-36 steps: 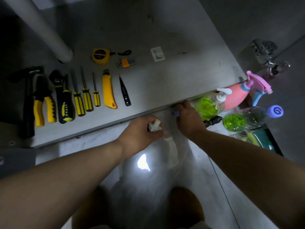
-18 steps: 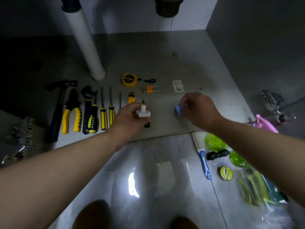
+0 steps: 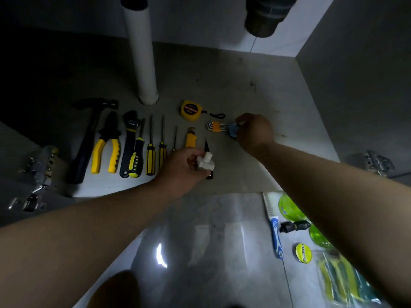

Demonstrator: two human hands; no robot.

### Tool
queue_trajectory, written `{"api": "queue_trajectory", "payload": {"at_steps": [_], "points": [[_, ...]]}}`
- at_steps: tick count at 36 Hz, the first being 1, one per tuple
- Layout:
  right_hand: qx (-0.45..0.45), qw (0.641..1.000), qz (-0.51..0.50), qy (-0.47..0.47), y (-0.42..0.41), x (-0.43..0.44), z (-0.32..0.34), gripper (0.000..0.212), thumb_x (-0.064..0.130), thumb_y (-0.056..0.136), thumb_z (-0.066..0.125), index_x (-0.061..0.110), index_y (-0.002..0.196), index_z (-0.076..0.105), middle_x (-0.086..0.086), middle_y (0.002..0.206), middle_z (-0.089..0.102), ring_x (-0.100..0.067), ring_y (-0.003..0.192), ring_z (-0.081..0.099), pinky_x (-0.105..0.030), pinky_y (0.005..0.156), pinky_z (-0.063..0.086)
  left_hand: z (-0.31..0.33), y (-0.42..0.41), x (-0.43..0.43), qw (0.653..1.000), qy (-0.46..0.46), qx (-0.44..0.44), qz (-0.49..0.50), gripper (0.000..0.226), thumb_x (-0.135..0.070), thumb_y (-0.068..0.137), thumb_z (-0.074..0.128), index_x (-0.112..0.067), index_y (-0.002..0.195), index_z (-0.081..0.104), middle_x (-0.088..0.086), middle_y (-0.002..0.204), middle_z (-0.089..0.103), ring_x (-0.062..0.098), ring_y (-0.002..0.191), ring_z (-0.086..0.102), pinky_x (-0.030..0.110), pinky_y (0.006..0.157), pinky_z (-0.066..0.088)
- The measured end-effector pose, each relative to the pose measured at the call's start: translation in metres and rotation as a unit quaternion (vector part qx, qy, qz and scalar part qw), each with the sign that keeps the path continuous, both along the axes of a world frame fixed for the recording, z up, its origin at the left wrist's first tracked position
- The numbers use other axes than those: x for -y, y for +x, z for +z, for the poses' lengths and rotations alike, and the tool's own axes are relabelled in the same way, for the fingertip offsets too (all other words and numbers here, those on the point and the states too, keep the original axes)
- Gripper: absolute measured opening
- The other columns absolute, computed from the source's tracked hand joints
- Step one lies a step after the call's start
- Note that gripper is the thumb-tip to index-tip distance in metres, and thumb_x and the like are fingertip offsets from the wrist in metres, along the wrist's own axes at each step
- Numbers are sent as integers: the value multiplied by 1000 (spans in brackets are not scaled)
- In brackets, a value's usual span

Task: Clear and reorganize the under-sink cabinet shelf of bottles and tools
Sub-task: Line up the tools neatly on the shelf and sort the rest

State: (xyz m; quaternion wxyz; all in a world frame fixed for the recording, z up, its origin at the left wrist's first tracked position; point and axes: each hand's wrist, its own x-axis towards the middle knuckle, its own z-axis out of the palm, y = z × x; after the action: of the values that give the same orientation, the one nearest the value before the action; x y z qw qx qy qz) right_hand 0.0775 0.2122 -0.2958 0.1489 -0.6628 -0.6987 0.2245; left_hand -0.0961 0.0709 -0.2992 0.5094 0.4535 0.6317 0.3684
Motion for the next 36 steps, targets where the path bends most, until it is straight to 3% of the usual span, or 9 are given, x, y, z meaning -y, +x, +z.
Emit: {"api": "queue_trajectory", "payload": {"at_steps": [3, 7, 11, 14, 19, 24, 30, 34, 36], "points": [[-46, 998, 13, 47, -1, 30, 12, 16, 24, 96, 59, 17, 104, 71, -10, 101, 67, -26, 88, 64, -30, 73, 49, 2, 3, -1, 1000, 1, -7, -2, 42, 1, 82, 78, -7, 120, 64, 4, 115, 70, 14, 100, 67, 12, 77, 52], [-160, 973, 112, -124, -5, 78, 30, 11, 35, 93, 62, 33, 86, 70, 13, 80, 68, -4, 77, 64, -25, 70, 49, 7, 9, -1, 1000, 12, -20, -8, 43, 1, 80, 80, -3, 118, 61, 5, 110, 70, 13, 92, 66, 14, 71, 52], [-124, 982, 118, -85, -6, 99, 25, 9, 26, 89, 71, 17, 91, 70, 3, 79, 68, -9, 74, 61, -19, 62, 42, 7, 15, 3, 1000, 17, -23, -10, 41, 1, 81, 80, 1, 117, 61, 4, 102, 67, 9, 81, 63, 9, 64, 49], [-127, 986, 81, -66, -5, 103, 17, 4, 19, 89, 70, 15, 90, 69, 3, 76, 65, -14, 74, 61, -21, 65, 44, 6, 15, 7, 999, 19, -37, -13, 44, 1, 85, 76, -2, 125, 58, 6, 115, 65, 12, 89, 64, 6, 66, 49], [-63, 998, 11, -18, 2, 98, 8, 6, 17, 91, 61, 17, 89, 66, 0, 87, 67, -18, 83, 61, -24, 69, 41, 3, 6, 12, 991, 32, -125, -29, 38, -3, 89, 68, -14, 124, 59, 7, 124, 55, 23, 102, 64, 32, 87, 55], [-38, 999, 11, -6, 8, 97, 4, 10, 19, 93, 61, 12, 90, 68, -10, 99, 67, -26, 91, 62, -32, 78, 50, 1, -2, 15, 984, 45, -163, -59, 29, -8, 91, 67, -19, 118, 62, 5, 118, 53, 19, 95, 63, 28, 86, 52], [-7, 999, 48, 19, 11, 101, -5, 18, 16, 95, 56, 10, 106, 69, -16, 106, 62, -31, 95, 60, -34, 80, 49, 1, 1, 22, 970, 75, -205, -112, 22, -7, 93, 64, -19, 112, 63, 2, 117, 47, 14, 96, 55, 37, 94, 50], [12, 994, 102, 25, 25, 105, -2, 33, 13, 90, 60, 14, 123, 60, -12, 112, 59, -31, 94, 60, -35, 80, 50, 6, 7, 28, 945, 127, -254, -166, 22, -8, 92, 61, -17, 112, 63, 1, 114, 45, 20, 98, 55, 39, 88, 51], [26, 993, 110, 29, 40, 110, 2, 35, 16, 89, 60, 18, 124, 56, -9, 110, 59, -30, 92, 61, -36, 78, 50, 9, 13, 30, 930, 158, -272, -192, 22, -6, 91, 59, -16, 111, 64, -1, 112, 45, 16, 90, 51, 33, 79, 48]]}}
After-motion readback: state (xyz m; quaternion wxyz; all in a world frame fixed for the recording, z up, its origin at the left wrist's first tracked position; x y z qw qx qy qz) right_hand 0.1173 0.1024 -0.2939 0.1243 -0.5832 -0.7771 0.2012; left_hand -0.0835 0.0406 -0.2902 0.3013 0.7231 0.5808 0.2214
